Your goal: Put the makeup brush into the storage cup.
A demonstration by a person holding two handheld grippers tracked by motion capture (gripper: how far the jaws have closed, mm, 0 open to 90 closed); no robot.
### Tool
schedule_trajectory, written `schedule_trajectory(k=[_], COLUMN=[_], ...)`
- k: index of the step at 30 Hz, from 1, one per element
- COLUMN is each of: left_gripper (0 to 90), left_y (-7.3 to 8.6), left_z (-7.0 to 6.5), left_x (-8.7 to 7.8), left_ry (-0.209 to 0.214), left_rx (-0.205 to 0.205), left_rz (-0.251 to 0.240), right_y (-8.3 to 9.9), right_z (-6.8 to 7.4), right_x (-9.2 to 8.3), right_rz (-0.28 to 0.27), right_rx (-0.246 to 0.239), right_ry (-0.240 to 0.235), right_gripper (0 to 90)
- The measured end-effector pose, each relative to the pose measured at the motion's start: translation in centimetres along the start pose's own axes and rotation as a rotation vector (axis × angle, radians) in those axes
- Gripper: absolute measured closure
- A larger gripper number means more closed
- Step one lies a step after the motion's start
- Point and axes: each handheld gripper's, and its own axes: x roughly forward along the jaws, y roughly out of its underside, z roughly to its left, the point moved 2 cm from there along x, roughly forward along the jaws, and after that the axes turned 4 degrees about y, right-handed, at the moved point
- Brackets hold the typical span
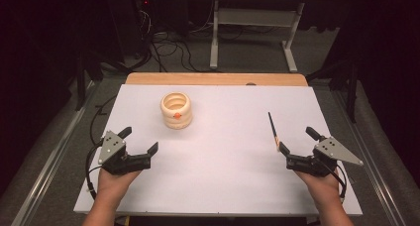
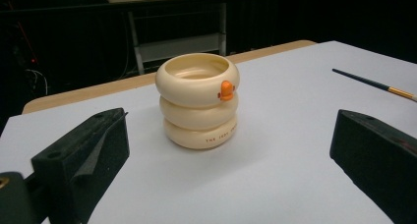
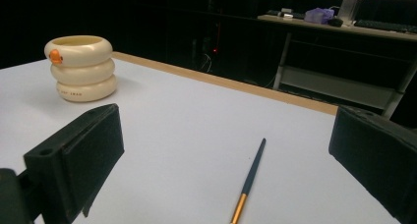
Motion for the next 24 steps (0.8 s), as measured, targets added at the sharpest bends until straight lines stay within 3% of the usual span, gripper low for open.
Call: schedule_trajectory(k=[24], left_gripper=[0.4], left_y=[0.16], left_z=[-0.01], left_x=[0.05], left_ry=[0.007], left_rx=[0.008], left_rz=[0.004], right_y=[0.77], right_z=[0.18], right_x=[0.76], right_rz=[0.101], right_rx=[-0.025], right_ry=[0.019], right_gripper=[1.7])
